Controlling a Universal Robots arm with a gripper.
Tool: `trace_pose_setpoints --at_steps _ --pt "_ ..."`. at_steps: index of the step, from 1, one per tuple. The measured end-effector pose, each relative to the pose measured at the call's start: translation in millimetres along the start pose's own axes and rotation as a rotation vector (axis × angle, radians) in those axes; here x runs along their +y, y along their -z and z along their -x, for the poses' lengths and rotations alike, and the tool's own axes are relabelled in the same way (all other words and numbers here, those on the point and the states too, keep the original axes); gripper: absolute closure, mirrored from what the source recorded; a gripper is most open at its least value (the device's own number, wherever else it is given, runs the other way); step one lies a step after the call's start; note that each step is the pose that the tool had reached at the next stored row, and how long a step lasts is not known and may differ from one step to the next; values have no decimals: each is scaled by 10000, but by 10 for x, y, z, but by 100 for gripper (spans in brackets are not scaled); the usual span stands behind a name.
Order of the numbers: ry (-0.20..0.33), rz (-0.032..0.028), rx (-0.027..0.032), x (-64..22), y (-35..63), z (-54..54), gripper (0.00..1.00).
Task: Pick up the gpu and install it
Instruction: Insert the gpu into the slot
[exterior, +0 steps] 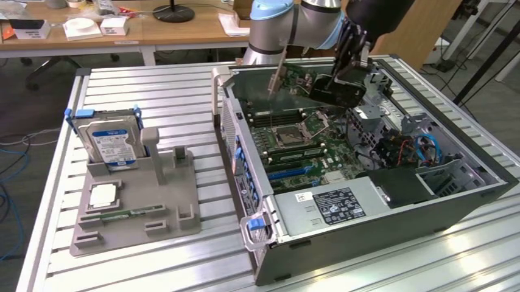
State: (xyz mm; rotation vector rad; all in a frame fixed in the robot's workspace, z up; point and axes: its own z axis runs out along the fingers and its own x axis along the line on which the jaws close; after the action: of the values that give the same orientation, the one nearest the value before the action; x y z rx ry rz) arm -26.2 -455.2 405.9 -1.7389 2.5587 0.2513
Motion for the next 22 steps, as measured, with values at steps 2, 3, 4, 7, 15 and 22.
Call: trace_pose_setpoints --at_steps 2,3,4,7,15,22 --pt "99 11 11 -14 -7 4 74" --pt "159 19 17 -23 -11 7 74" --pt "212 24 24 -33 -15 10 74" --pt "353 38 37 -58 -30 18 74" --pt "939 7 106 -92 -79 22 74" --pt "981 -114 79 -94 -97 20 74"
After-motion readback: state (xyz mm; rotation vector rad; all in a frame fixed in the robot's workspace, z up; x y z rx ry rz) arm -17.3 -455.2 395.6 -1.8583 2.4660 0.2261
